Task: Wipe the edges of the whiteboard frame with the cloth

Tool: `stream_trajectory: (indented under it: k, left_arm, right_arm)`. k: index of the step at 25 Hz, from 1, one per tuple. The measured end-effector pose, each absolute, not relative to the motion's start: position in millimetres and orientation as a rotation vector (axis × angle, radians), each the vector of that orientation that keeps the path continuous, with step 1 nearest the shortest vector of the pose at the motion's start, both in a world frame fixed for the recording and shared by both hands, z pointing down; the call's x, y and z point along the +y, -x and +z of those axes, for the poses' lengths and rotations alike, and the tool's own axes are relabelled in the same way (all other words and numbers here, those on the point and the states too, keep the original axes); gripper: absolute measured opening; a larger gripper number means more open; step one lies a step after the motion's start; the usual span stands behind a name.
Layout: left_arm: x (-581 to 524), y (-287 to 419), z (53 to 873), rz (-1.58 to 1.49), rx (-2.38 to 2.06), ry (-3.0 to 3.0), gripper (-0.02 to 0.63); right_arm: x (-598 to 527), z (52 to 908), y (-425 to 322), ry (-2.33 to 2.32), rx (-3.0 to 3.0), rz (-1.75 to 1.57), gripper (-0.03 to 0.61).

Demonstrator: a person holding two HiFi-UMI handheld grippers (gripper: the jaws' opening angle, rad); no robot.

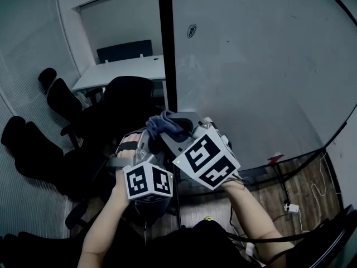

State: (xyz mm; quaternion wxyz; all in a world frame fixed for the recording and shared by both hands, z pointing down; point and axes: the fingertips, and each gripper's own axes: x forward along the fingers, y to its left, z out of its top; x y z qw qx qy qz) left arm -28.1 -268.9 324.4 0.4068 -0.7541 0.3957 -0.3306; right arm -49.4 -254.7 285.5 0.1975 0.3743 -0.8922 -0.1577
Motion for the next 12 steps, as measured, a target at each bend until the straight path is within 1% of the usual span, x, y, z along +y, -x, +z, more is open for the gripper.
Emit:
stream_trajectory:
  k: [12]
  left_arm:
    - [-269.1,27.2,361.5,-0.883,1.01,1.955,0.015]
  right_arm:
    - [-256.2,319.6,47.6,-1.041,-2.465,-0.408,0.094]
